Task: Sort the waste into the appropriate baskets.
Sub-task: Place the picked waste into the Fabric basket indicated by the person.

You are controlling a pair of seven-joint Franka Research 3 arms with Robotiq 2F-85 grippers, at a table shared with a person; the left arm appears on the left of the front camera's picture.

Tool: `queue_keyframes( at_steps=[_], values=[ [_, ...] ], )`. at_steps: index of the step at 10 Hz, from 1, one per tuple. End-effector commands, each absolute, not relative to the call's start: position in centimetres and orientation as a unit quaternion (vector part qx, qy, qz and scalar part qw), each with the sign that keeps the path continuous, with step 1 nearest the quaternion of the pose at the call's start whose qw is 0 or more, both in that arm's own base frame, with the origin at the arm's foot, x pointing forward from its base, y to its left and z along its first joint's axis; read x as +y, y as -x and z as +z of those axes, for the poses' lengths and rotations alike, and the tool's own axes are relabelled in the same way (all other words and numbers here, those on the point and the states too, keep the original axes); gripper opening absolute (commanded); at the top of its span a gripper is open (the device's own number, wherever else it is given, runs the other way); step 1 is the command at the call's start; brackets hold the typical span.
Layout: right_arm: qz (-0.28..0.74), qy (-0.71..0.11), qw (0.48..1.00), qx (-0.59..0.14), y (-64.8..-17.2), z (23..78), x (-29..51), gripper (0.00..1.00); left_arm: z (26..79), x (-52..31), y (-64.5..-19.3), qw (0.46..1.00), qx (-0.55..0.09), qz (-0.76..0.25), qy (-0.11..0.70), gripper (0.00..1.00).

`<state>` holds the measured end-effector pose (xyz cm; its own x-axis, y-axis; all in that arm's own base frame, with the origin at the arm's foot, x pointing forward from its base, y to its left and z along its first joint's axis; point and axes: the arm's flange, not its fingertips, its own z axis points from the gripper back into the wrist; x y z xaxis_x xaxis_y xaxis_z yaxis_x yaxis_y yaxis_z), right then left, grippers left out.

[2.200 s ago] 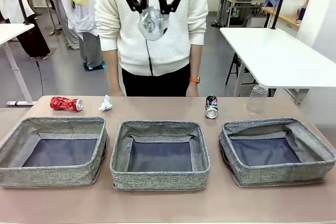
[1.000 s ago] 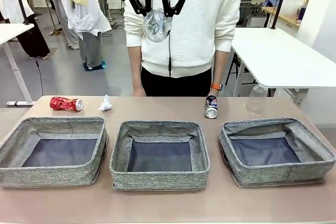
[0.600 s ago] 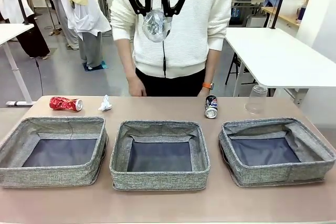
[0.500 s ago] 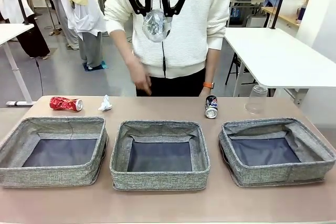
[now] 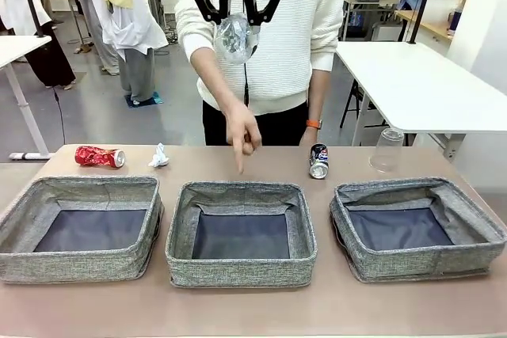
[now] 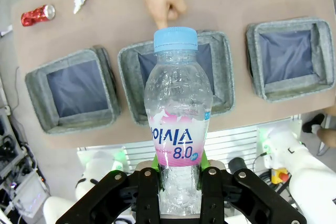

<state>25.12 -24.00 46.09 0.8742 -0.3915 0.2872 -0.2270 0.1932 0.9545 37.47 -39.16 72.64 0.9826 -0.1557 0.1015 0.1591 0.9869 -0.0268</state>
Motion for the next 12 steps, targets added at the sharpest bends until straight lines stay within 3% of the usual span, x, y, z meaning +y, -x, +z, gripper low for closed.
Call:
queue_keyframes(
  at_steps=[1,6,8,12],
  values=[
    [-0.047,-0.636,0.727,-0.256,-25.4,46.3,-24.1,1.00,72.7,-38.8,-37.1,0.995,-0.052,-0.080,0.013,0.24],
    [-0.047,-0.636,0.727,-0.256,-25.4,46.3,-24.1,1.00,72.6,-39.2,-37.5,0.995,-0.050,-0.079,0.017,0.24],
    [-0.047,-0.636,0.727,-0.256,-25.4,46.3,-24.1,1.00,65.2,-39.2,-35.9,0.994,-0.095,-0.051,-0.015,0.24],
    [-0.047,-0.636,0.727,-0.256,-25.4,46.3,-24.1,1.00,49.6,-40.7,-35.1,0.996,-0.077,-0.044,0.005,0.24]
  ],
)
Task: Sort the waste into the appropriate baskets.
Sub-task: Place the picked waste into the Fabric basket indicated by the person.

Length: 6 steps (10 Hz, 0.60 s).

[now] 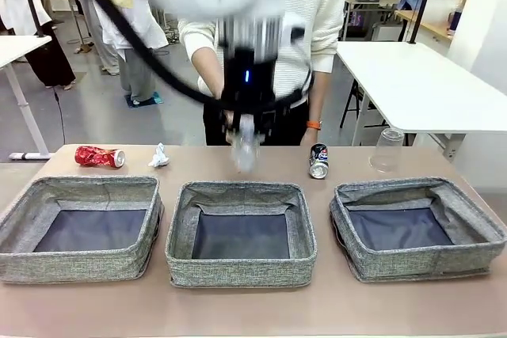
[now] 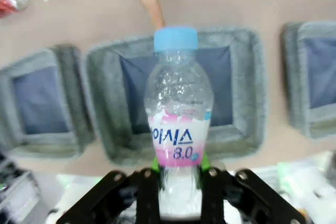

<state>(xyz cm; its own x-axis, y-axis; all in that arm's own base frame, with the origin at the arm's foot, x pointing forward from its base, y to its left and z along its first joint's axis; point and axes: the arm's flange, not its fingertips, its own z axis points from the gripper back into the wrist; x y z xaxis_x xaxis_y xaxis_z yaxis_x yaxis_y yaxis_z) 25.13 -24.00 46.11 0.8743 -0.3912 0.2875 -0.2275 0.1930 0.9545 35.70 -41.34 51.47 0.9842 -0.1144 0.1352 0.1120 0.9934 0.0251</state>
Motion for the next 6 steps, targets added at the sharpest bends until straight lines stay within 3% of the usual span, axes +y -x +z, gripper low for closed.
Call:
queue_keyframes(
  at_steps=[1,4,5,6],
  values=[
    [-0.047,-0.636,0.727,-0.256,-25.4,46.3,-24.1,1.00,47.4,-41.6,-35.2,0.996,-0.076,-0.049,0.010,0.24],
    [-0.047,-0.636,0.727,-0.256,-25.4,46.3,-24.1,1.00,46.5,-42.2,-35.2,0.995,-0.089,-0.045,0.015,0.24],
    [-0.047,-0.636,0.727,-0.256,-25.4,46.3,-24.1,1.00,46.5,-42.1,-35.4,0.995,-0.081,-0.045,0.020,0.70],
    [-0.047,-0.636,0.727,-0.256,-25.4,46.3,-24.1,1.00,46.5,-42.1,-35.4,0.996,-0.077,-0.050,0.021,0.81]
  ],
)
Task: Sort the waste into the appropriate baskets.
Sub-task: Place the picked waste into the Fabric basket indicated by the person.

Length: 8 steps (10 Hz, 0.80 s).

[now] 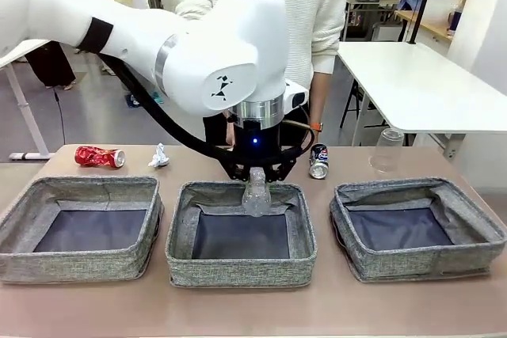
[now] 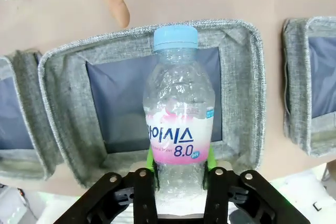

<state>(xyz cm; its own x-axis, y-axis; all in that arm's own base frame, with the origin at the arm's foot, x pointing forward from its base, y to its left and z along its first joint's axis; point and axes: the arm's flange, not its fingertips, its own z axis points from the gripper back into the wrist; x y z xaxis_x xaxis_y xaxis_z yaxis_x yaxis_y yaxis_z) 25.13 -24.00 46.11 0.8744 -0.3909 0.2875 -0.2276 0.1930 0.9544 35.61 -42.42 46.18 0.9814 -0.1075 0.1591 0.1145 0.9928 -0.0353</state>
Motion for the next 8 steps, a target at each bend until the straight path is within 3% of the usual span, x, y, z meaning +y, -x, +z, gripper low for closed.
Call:
queue_keyframes(
  at_steps=[1,6,8],
  values=[
    [-0.047,-0.636,0.727,-0.256,-25.40,46.34,-24.05,1.00,46.38,-41.79,-35.25,0.996,-0.077,-0.049,0.021,1.00],
    [-0.047,-0.636,0.727,-0.256,-25.40,46.34,-24.05,1.00,46.52,-41.66,-35.36,0.995,-0.075,-0.051,0.028,1.00],
    [-0.047,-0.636,0.727,-0.256,-25.40,46.34,-24.05,1.00,47.06,-41.24,-35.38,0.992,-0.054,-0.096,0.061,1.00]
  ],
)
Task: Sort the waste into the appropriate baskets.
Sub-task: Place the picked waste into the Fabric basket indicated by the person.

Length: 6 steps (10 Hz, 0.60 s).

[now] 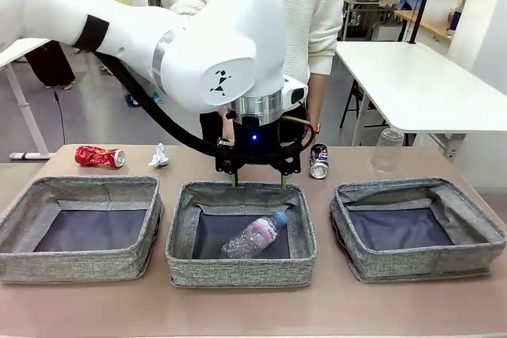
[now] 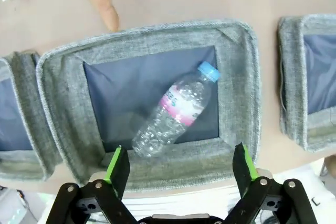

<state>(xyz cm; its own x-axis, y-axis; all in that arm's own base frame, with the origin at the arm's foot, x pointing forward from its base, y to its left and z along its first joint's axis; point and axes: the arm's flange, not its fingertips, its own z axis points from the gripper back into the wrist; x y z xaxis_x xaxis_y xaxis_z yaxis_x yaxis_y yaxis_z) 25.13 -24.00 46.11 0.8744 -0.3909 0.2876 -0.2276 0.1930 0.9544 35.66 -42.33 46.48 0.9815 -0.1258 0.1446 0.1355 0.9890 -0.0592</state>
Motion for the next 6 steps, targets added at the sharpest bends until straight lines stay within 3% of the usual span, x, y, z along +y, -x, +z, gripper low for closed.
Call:
queue_keyframes(
  at_steps=[1,2,6],
  values=[
    [-0.047,-0.636,0.727,-0.256,-25.4,46.3,-24.1,1.00,48.1,-39.5,-35.5,0.988,-0.045,-0.124,0.081,1.00],
    [-0.047,-0.636,0.727,-0.256,-25.4,46.3,-24.1,1.00,50.2,-35.4,-35.5,0.978,-0.036,-0.146,0.144,1.00],
    [-0.047,-0.636,0.727,-0.256,-25.4,46.3,-24.1,1.00,54.4,-14.7,-33.1,0.962,-0.030,-0.086,0.258,1.00]
  ],
)
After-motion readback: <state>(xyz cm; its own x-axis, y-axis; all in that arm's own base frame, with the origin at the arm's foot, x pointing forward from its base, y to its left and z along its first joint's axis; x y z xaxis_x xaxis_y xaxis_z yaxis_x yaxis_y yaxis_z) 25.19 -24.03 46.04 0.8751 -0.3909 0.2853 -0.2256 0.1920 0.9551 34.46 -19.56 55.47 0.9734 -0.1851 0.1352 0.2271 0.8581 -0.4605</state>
